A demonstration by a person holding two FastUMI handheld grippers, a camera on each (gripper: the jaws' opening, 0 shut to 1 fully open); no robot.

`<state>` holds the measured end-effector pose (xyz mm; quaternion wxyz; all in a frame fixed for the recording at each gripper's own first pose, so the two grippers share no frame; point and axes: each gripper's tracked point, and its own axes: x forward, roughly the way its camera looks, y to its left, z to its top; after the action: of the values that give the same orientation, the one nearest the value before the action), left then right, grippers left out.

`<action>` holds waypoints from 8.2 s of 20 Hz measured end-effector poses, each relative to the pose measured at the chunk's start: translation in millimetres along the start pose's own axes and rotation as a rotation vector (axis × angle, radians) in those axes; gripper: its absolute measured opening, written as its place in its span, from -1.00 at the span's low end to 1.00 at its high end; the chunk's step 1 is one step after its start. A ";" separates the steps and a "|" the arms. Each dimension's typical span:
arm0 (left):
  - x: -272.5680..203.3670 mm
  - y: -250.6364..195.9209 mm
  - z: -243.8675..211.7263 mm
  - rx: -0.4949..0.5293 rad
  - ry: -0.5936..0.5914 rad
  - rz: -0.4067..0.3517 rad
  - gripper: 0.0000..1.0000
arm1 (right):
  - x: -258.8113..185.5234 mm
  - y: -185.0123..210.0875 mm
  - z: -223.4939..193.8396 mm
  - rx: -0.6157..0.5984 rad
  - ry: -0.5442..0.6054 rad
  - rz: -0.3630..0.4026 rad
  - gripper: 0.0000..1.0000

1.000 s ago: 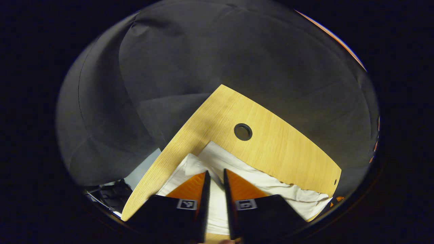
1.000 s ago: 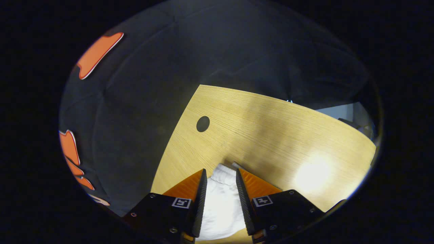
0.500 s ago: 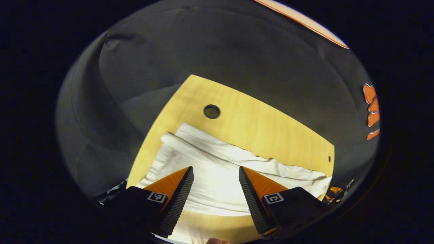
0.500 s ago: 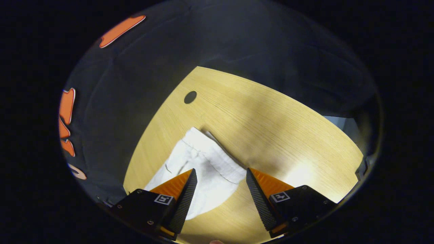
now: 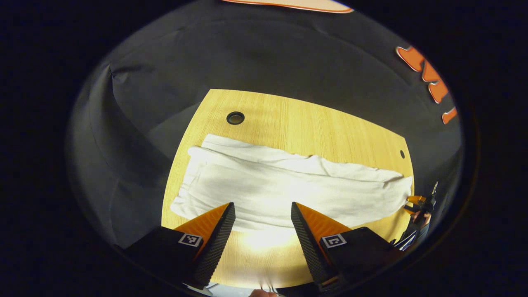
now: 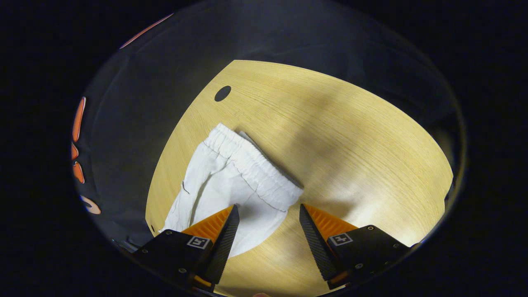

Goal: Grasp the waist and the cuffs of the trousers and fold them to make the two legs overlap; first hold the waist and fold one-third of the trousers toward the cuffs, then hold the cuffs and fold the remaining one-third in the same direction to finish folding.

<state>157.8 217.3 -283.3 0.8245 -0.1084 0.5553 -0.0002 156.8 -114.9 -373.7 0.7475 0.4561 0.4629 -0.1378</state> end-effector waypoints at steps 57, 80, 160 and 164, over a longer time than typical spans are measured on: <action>38.8 94.4 -144.5 -0.365 -0.050 -0.237 0.96 | -50.6 341.3 -294.5 -0.756 -0.201 0.282 -0.63; 92.2 157.0 -85.8 -0.827 -0.159 -0.352 0.76 | -142.2 256.2 -244.4 -0.730 -0.330 0.219 0.67; -42.5 -372.2 -10.3 0.431 -0.503 -0.215 0.69 | -202.0 74.6 -88.2 -0.712 -0.426 0.266 0.97; -123.5 -313.0 32.5 0.531 -0.803 0.049 0.62 | -227.1 117.3 -91.1 -0.771 -0.468 0.319 0.97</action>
<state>177.8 -67.6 -102.5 0.9727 0.1275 0.1761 -0.0805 57.7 -26.3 -137.1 0.9581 0.1678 0.2239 0.0614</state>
